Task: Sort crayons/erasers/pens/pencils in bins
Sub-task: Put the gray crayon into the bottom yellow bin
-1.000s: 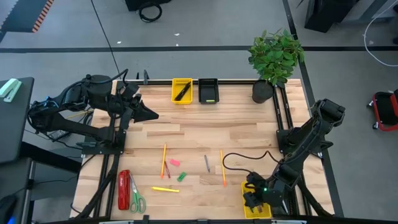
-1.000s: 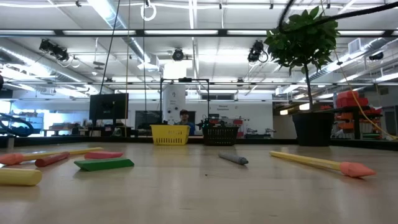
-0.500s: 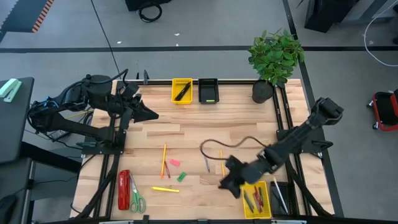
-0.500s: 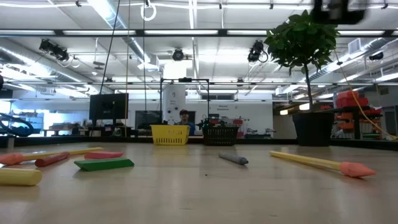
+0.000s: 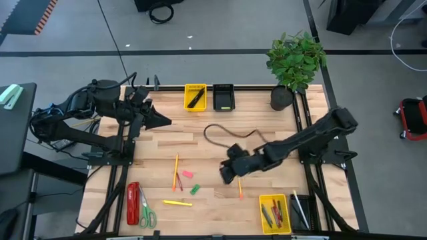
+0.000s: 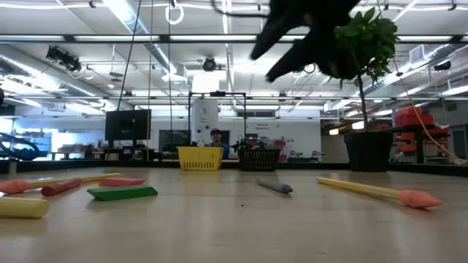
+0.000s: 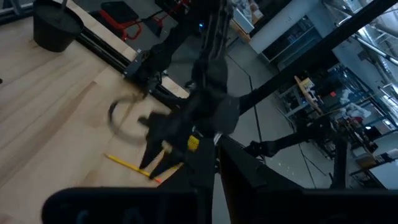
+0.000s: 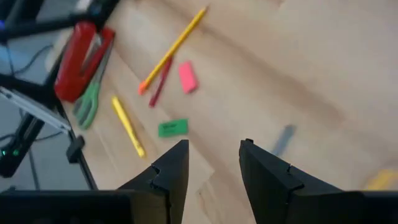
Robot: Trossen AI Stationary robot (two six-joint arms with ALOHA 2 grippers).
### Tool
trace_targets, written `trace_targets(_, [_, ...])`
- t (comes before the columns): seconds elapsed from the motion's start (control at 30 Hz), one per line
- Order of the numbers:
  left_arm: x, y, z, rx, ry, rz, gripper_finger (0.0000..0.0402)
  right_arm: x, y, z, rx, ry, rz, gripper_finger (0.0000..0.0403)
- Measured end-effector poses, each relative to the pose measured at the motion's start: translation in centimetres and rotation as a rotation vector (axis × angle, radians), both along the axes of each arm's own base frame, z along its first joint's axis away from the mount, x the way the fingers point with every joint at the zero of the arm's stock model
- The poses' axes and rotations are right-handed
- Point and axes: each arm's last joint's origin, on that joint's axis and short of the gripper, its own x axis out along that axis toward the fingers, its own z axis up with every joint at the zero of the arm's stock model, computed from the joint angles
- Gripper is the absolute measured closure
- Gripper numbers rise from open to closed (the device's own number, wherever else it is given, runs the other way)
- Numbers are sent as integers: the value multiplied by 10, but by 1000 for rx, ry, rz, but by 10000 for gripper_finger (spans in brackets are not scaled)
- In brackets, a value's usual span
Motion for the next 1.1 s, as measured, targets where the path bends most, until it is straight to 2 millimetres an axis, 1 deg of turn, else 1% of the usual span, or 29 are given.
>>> trace_targets(0.17, [4, 1, -3, 62, 20, 19, 367, 36, 15, -24, 12, 96, 56, 260])
trace_targets(0.3, [7, 1, -3, 55, 18, 15, 372, 53, 19, -35, -30, 207, 51, 260])
trace_targets(0.47, [12, 1, -5, 63, 32, 11, 376, 56, 19, -51, -44, 345, -16, 260])
trace_targets(0.57, [13, 1, -6, 62, 34, 11, 374, 55, 19, -58, -30, 368, -86, 260])
trace_targets(0.63, [16, 1, -7, 57, 39, 13, 371, 55, 18, -60, -25, 367, -122, 260])
trace_targets(0.83, [20, 1, -6, 57, 21, 14, 368, 57, 17, -67, -91, 352, -167, 260])
trace_targets(1.0, [24, 2, -1, 59, -36, 18, 375, 59, 18, -79, -116, 363, -166, 260])
trace_targets(1.1, [24, 2, 2, 59, -66, 19, 376, 59, 20, -81, -130, 359, -162, 260])
